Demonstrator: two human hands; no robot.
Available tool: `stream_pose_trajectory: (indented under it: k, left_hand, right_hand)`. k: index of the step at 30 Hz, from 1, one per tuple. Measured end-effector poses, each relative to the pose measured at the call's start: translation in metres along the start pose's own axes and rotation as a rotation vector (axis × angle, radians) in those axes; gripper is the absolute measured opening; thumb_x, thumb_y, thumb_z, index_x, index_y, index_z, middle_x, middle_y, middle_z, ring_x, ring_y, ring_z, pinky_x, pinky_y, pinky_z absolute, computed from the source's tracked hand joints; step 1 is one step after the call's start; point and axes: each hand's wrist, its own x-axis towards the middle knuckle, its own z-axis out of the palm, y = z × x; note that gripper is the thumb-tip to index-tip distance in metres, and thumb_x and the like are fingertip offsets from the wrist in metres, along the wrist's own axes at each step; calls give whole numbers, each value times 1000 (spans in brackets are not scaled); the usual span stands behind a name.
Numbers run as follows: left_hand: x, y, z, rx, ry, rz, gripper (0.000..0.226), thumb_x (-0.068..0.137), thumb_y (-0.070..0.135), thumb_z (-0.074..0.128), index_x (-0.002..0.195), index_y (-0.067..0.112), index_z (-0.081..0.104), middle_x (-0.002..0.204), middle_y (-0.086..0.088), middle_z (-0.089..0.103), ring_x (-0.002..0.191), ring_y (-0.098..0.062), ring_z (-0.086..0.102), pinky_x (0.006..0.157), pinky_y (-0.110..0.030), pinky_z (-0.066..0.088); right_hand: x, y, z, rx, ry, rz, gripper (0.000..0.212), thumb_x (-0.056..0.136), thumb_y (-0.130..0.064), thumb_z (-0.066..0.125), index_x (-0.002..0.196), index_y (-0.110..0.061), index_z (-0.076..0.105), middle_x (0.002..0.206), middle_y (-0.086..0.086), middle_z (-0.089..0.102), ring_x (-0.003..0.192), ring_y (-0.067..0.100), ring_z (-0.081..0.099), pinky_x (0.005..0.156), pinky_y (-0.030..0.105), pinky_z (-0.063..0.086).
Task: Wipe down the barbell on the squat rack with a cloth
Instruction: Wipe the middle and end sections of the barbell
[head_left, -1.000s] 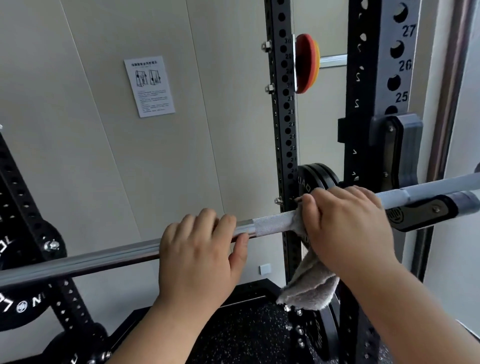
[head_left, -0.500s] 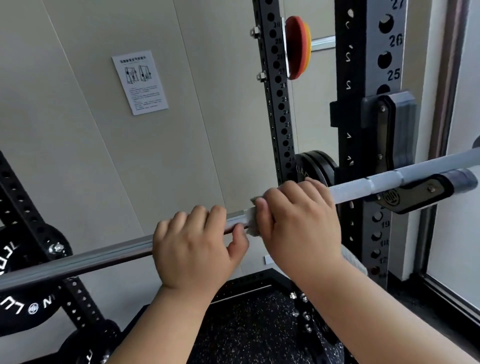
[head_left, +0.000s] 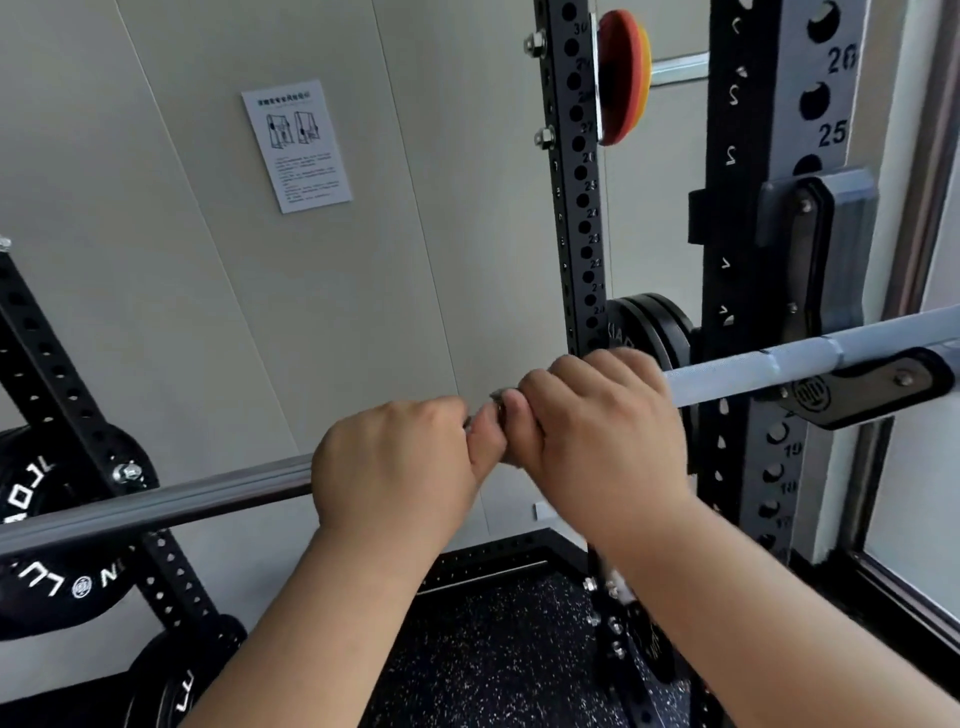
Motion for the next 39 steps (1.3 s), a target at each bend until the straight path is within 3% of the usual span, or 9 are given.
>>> stream_pose_trajectory:
  k: [6,11,14,17,20,25,28,32,39]
  left_hand:
    - [3,1,-5,81,-71,-18,64,97,60,9,65,20,48,54,1,48,51,-26,44,48,-27,18]
    - [15,0,-12,-17,-192,-35,61,98,58,15,66,18,47,61,1,46,65,-29,50,57,-33,32]
    - [7,-1,-10,63,-95,2,63,99,57,10,62,19,45,52,3,39,52,-28,40,48,-29,20]
    - [-3,-2,-3,31,-55,34,53,103,52,23,68,23,52,51,2,48,45,-28,38,49,-26,14]
    - [-11,-1,3,-15,1,76,42,105,50,28,83,24,53,71,2,56,64,-29,53,56,-33,26]
    - [-26,-3,7,-8,107,48,44,108,53,33,97,22,63,90,0,59,81,-31,55,71,-42,34]
    - [-33,4,14,0,169,-34,48,109,53,33,96,21,67,83,-2,61,77,-34,55,74,-44,33]
    - [-17,6,14,0,201,-29,42,103,39,39,73,20,60,64,-4,56,60,-34,55,61,-38,31]
    - [1,7,-6,29,-40,-26,49,97,39,33,56,17,48,45,-4,47,39,-32,44,51,-24,20]
  right_hand:
    - [-7,48,-23,-111,-15,155,46,107,-36,39,74,-19,65,69,-2,61,70,29,60,97,47,47]
    - [-4,-1,-6,-47,-53,73,40,104,-35,44,74,-19,65,68,0,58,68,29,56,99,47,48]
    - [-1,19,-10,-75,-54,10,45,106,-39,41,70,-20,64,64,-2,57,65,28,57,99,47,48]
    - [-3,41,-21,-118,-80,117,49,106,-40,35,70,-21,62,65,-4,56,69,28,58,101,46,45]
    - [-7,18,-18,-122,-91,202,44,105,-38,37,79,-20,68,75,-1,64,77,29,61,106,48,42]
    - [-6,7,-9,-65,-57,10,37,105,-40,44,80,-22,66,76,-1,62,76,28,59,106,50,44]
    - [-11,45,-19,-147,-21,98,41,106,-39,43,77,-21,65,73,-3,62,78,29,62,108,52,43]
    - [-13,19,-12,-126,-1,251,39,105,-35,40,82,-20,69,82,1,65,87,32,62,111,52,40]
    - [-15,27,-5,-110,23,59,39,105,-37,42,80,-21,66,79,-1,65,80,29,63,107,51,44]
